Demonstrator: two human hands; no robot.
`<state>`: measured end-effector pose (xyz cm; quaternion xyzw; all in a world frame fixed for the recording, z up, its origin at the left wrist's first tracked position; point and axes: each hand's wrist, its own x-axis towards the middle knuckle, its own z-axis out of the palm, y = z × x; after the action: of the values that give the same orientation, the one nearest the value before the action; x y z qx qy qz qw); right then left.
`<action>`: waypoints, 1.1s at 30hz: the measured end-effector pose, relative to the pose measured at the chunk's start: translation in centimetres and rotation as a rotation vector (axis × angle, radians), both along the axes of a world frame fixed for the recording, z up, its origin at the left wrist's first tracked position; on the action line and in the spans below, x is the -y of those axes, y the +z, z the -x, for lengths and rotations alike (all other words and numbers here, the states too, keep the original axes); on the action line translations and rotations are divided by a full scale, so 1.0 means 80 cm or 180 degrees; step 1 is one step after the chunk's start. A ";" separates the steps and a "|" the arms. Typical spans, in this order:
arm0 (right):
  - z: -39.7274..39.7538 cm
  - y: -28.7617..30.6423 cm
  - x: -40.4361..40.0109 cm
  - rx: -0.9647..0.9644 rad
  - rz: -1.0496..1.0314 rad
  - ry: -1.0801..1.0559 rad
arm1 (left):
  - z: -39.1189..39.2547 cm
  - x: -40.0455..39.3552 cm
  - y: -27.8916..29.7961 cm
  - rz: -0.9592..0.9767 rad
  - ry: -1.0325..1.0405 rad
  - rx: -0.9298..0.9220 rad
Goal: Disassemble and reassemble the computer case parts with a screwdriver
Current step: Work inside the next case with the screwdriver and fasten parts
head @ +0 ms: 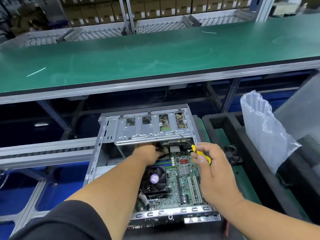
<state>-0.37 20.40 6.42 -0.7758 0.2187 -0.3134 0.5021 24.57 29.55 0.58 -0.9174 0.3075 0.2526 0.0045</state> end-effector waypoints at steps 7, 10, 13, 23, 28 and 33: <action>0.000 -0.001 0.001 0.0026 -0.0019 0.0017 | -0.002 0.006 -0.003 0.0018 -0.0116 -0.0104; -0.001 -0.002 0.001 0.0038 -0.0019 0.0020 | -0.001 0.005 -0.005 0.0111 -0.0205 -0.0132; -0.001 -0.003 0.001 0.0017 0.0030 -0.0002 | 0.000 0.006 -0.005 0.0050 -0.0298 -0.0103; -0.002 -0.011 0.005 -0.0029 0.0124 -0.0057 | -0.003 0.017 -0.001 -0.0180 -0.0319 -0.0109; -0.002 -0.013 0.005 -0.0042 0.0140 -0.0049 | -0.002 0.025 0.005 -0.0392 -0.0479 -0.0066; -0.001 -0.013 0.005 -0.0067 0.0106 -0.0025 | -0.004 0.033 0.002 -0.0633 -0.0402 -0.0128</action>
<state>-0.30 19.97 5.34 -0.7864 0.2218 -0.3109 0.4856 24.92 26.95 0.78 -0.8860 0.3381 0.2994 0.1052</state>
